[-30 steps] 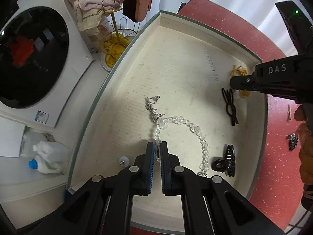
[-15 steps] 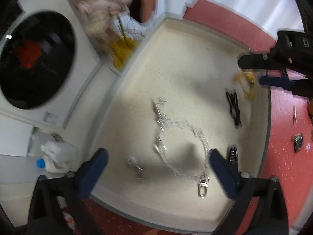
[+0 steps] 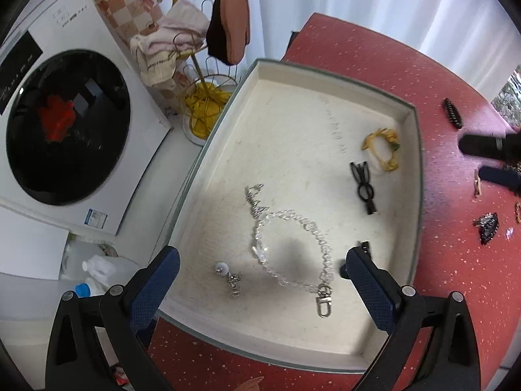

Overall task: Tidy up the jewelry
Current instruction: 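Move both tools back over the black beaded clip and silver barrette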

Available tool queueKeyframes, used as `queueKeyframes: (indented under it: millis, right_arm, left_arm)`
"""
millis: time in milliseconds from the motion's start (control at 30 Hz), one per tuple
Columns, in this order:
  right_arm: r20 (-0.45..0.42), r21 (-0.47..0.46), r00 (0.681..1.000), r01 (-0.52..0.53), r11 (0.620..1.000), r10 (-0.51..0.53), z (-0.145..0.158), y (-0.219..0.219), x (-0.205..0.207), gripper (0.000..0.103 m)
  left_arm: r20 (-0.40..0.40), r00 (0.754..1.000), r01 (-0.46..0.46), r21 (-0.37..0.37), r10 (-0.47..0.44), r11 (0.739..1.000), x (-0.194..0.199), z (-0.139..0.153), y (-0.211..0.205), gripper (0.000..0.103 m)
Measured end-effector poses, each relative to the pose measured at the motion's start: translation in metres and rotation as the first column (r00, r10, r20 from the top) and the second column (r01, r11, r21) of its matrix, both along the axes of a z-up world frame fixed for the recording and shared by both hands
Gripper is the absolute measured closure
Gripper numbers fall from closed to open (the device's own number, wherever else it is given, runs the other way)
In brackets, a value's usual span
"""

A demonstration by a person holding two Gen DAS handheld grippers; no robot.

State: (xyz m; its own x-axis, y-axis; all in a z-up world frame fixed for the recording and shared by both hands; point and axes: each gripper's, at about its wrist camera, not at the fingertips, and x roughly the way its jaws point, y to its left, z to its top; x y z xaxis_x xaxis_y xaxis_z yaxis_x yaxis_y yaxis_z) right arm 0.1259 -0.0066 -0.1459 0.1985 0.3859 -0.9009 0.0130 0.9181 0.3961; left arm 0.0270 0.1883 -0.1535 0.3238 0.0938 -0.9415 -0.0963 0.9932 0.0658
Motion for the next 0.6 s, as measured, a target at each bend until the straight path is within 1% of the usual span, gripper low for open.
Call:
queueKeyframes:
  millis: [100,200,367,500,600]
  right_arm:
    - [-0.029,-0.036,0.998,0.063,0.997,-0.064,-0.004,-0.031,-0.012,0.022]
    - [-0.052,-0.092,0.988,0.140,0.986,-0.145,-0.011,-0.063,-0.029,0.022]
    - [-0.105,-0.163,0.953,0.266,0.950,-0.285,-0.028,-0.115,-0.060,0.022]
    - [-0.147,-0.206,0.923,0.324,0.923,-0.357,-0.046,-0.140,-0.075,0.022]
    - [-0.149,-0.235,0.912,0.342,0.910,-0.382,-0.053,-0.148,-0.079,0.022]
  left_arm:
    - [0.012,1.000,0.028,0.004,-0.028,1.000,-0.001,0.009,-0.009,0.001]
    - [0.022,0.998,0.058,0.001,-0.058,0.998,-0.001,0.017,-0.023,0.001]
    - [0.044,0.992,0.121,-0.008,-0.121,0.993,0.000,0.031,-0.049,0.001]
    - [0.057,0.983,0.173,-0.013,-0.172,0.985,0.003,0.039,-0.072,0.001]
    - [0.060,0.977,0.206,-0.023,-0.204,0.978,0.004,0.043,-0.089,0.001]
